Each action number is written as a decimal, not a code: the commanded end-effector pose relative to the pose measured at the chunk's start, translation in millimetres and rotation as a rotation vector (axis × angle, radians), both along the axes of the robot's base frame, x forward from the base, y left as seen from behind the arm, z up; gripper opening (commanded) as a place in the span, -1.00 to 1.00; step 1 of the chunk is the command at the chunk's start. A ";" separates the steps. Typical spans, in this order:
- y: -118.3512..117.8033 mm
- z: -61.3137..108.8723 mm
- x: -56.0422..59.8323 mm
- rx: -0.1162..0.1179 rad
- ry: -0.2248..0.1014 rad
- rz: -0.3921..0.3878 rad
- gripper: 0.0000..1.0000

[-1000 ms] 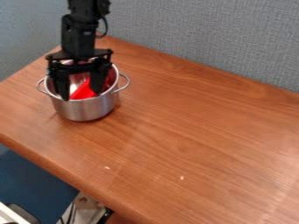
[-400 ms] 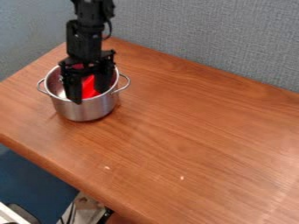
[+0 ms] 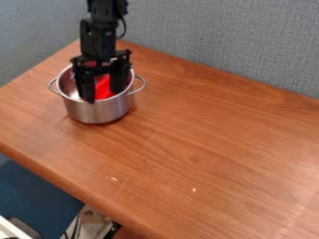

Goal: Put the red object in the metal pot

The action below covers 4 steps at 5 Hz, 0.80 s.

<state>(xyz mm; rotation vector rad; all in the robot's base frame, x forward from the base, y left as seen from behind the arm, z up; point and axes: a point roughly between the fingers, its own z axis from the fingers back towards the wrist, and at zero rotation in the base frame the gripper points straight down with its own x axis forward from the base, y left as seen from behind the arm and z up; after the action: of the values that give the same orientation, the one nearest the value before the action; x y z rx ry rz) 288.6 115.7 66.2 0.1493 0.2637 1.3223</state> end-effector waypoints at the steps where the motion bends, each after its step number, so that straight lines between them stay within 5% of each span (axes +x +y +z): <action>1: 12.3 15.8 7.8 0.008 -0.045 0.009 -1.00; 2: 21.6 20.0 12.4 0.004 -0.060 0.002 -1.00; 4: -1.5 1.1 1.4 0.038 -0.096 -0.069 -1.00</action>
<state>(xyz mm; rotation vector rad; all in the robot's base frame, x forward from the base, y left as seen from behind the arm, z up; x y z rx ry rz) 286.2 116.0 47.1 0.1403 0.2247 1.2672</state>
